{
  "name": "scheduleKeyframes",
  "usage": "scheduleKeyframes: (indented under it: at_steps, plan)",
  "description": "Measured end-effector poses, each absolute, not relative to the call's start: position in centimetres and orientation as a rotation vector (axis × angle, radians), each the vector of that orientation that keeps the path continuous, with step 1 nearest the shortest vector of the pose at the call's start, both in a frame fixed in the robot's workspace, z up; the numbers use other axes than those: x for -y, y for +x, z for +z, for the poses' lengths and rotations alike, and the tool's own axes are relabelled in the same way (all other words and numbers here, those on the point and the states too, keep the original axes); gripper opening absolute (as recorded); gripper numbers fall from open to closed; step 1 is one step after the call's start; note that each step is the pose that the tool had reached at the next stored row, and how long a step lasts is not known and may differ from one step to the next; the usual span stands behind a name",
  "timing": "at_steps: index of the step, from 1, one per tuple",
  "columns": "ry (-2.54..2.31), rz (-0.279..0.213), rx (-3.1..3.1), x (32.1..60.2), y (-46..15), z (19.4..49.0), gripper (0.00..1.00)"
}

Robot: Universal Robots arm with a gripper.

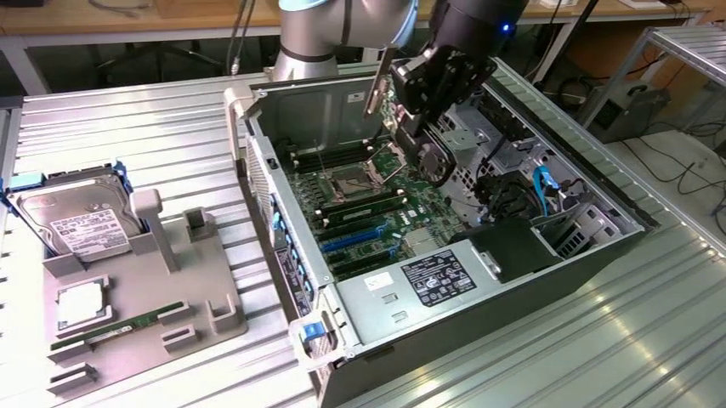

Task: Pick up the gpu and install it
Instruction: 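Pick up the gpu and move the gpu toward the slot, then insert the gpu into the slot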

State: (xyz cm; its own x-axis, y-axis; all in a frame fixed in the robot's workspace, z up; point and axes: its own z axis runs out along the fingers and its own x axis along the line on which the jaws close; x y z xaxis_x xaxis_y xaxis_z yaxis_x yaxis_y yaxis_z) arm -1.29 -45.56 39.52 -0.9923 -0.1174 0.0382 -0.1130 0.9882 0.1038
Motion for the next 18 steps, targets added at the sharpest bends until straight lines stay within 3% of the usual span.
scheduleKeyframes:
  at_steps: [18]
  plan:
    - [0.196, -0.157, 3.089, 45.63, -1.39, 39.44, 0.26]
